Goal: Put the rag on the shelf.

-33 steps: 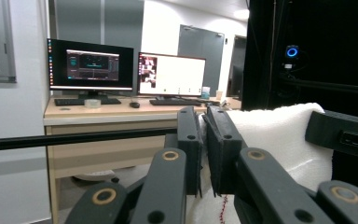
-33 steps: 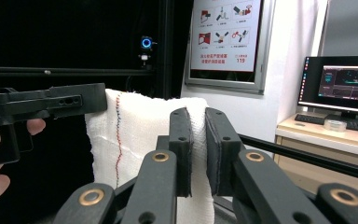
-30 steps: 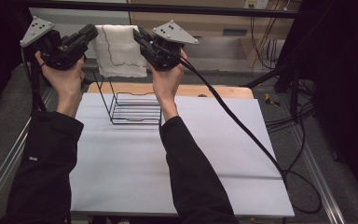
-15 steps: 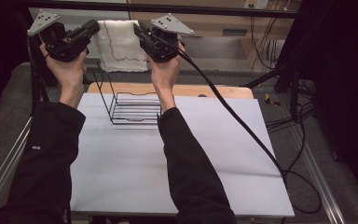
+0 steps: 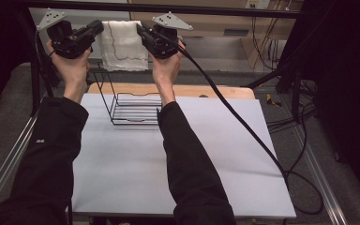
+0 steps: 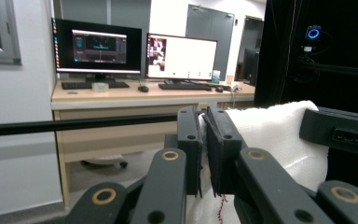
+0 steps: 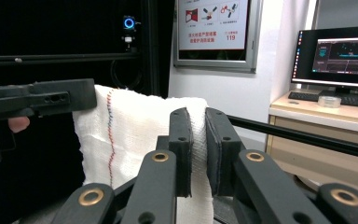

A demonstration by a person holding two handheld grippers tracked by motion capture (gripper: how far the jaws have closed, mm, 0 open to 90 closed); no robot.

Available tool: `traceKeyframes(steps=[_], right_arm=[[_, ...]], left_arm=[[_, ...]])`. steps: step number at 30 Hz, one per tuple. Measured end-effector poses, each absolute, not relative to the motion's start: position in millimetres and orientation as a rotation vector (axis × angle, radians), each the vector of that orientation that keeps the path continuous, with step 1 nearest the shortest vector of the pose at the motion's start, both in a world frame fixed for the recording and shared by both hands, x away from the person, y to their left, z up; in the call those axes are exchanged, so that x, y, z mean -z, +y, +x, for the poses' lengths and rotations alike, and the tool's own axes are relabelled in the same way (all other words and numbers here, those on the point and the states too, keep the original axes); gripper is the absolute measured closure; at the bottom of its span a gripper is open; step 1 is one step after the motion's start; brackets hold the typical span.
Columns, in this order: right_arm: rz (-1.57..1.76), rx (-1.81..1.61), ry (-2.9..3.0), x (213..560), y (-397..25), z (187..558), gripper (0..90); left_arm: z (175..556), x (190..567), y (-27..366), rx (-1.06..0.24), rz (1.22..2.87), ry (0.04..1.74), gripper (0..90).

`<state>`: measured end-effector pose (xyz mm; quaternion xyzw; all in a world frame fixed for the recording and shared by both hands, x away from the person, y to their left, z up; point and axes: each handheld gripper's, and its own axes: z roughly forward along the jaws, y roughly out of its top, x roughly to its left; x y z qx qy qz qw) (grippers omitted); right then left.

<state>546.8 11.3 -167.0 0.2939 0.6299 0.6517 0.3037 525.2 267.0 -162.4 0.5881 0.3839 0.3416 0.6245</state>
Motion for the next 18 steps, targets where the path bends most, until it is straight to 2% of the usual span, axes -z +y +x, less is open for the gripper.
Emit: traceKeyframes(steps=[18], right_arm=[[0.761, -1.670, 1.739, 182.2, 17.4, 543.7, 81.9]], left_arm=[[518.6, 188.5, 276.7, -0.763, 1.385, 0.890, 84.2]])
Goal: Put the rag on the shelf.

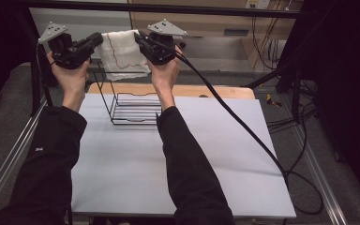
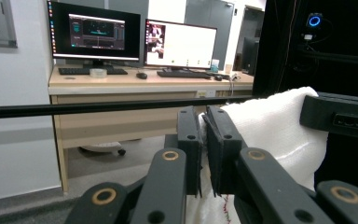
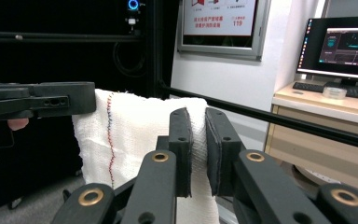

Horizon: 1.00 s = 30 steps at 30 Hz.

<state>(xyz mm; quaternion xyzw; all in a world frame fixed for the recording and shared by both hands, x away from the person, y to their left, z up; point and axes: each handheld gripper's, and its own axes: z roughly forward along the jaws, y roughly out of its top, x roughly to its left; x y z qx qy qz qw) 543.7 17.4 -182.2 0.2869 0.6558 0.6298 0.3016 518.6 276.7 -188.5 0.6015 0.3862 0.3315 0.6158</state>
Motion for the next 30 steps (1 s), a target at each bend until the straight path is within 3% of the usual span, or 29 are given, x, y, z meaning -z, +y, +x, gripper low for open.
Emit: traceKeyframes(steps=[30], right_arm=[[0.748, -1.616, 1.820, 212.3, 12.4, 534.4, 81.7]], left_arm=[[510.6, 219.8, 277.1, -0.729, 1.431, 0.879, 84.3]])
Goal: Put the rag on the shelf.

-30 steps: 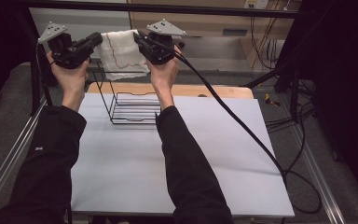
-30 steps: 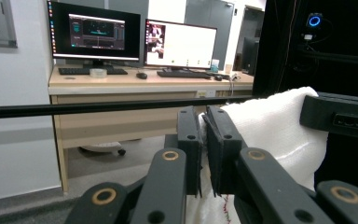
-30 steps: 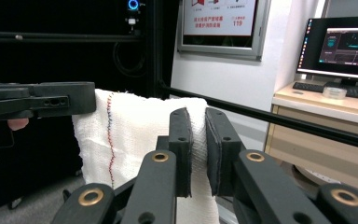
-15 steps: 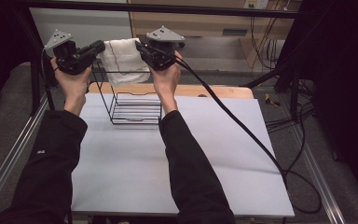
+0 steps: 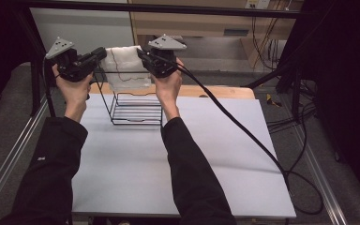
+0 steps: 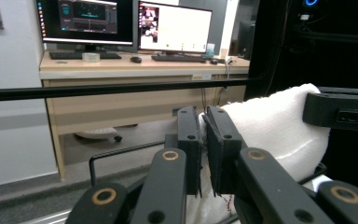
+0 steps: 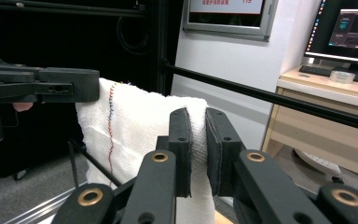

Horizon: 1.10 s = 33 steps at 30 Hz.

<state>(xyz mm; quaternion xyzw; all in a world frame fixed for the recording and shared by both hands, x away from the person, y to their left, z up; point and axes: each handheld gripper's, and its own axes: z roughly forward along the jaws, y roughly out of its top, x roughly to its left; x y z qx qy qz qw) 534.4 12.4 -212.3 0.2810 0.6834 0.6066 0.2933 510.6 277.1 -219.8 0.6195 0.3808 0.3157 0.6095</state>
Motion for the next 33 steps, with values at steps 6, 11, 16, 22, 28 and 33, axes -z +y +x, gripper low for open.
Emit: traceKeyframes(steps=[6, 11, 16, 22, 28, 33], right_arm=[[0.742, -1.616, 1.833, 214.8, 10.8, 526.5, 81.3], [0.713, -1.622, 1.841, 216.0, 11.2, 517.1, 80.9], [0.714, -1.636, 1.854, 220.8, 8.7, 509.0, 80.6], [0.695, -1.615, 1.885, 224.5, 7.2, 499.1, 80.0], [0.708, -1.608, 1.925, 229.4, 6.0, 493.5, 78.8], [0.710, -1.592, 1.950, 230.0, 5.1, 490.0, 77.9]], left_arm=[[500.8, 223.8, 278.1, -0.723, 1.440, 0.871, 84.2], [491.0, 227.2, 281.9, -0.716, 1.439, 0.862, 84.1], [481.7, 232.4, 282.2, -0.702, 1.451, 0.846, 83.9], [474.3, 238.2, 282.8, -0.692, 1.468, 0.841, 83.8], [471.0, 243.4, 280.0, -0.686, 1.496, 0.850, 83.3], [469.0, 245.0, 277.5, -0.695, 1.530, 0.861, 83.1]])
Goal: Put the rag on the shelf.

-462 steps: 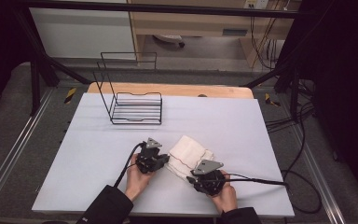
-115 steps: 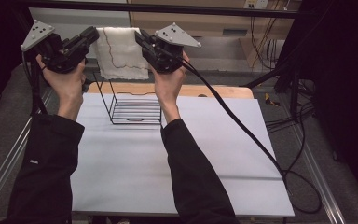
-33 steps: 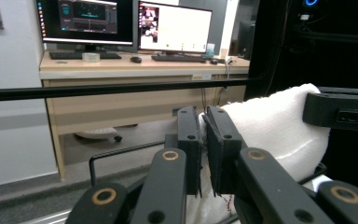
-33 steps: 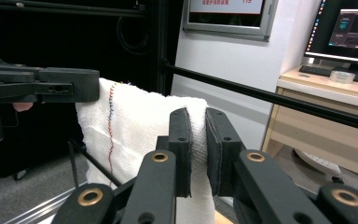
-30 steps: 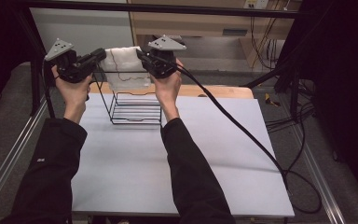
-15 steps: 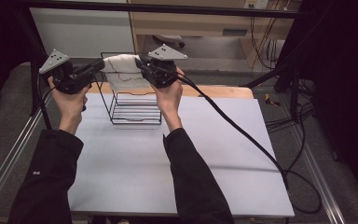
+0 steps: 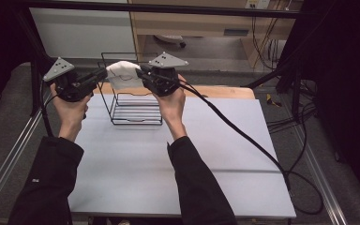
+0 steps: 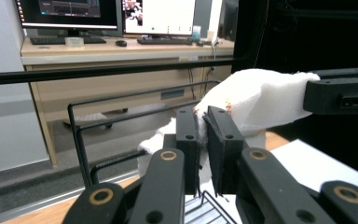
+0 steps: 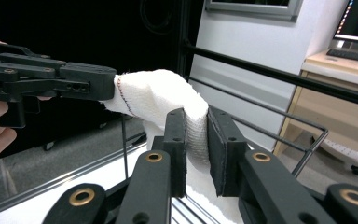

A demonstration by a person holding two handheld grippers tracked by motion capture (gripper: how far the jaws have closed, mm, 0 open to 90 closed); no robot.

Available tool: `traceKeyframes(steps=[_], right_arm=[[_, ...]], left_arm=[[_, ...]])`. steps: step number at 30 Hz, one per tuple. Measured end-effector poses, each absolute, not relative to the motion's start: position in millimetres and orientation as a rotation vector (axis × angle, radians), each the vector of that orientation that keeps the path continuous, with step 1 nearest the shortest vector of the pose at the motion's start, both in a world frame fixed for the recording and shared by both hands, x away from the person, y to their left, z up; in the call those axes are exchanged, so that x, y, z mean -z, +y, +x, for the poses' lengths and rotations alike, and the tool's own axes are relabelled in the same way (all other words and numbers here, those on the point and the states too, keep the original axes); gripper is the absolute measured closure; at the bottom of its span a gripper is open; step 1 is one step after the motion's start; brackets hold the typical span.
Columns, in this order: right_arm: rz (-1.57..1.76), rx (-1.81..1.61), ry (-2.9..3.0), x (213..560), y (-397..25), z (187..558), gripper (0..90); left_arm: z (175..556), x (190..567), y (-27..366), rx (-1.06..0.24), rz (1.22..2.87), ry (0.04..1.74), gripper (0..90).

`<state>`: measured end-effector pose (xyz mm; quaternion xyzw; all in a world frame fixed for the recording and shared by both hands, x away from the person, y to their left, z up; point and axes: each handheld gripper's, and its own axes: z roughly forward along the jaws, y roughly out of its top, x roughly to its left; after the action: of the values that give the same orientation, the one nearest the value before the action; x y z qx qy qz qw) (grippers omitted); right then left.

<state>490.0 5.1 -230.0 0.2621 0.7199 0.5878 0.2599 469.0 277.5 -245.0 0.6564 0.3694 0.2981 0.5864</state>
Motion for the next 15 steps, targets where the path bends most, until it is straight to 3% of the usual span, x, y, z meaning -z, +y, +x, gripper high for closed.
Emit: traceKeyframes(steps=[15], right_arm=[[0.706, -1.562, 1.992, 244.1, 5.3, 486.3, 80.1]], left_arm=[[463.9, 246.8, 278.7, -0.661, 1.593, 0.902, 80.3]])
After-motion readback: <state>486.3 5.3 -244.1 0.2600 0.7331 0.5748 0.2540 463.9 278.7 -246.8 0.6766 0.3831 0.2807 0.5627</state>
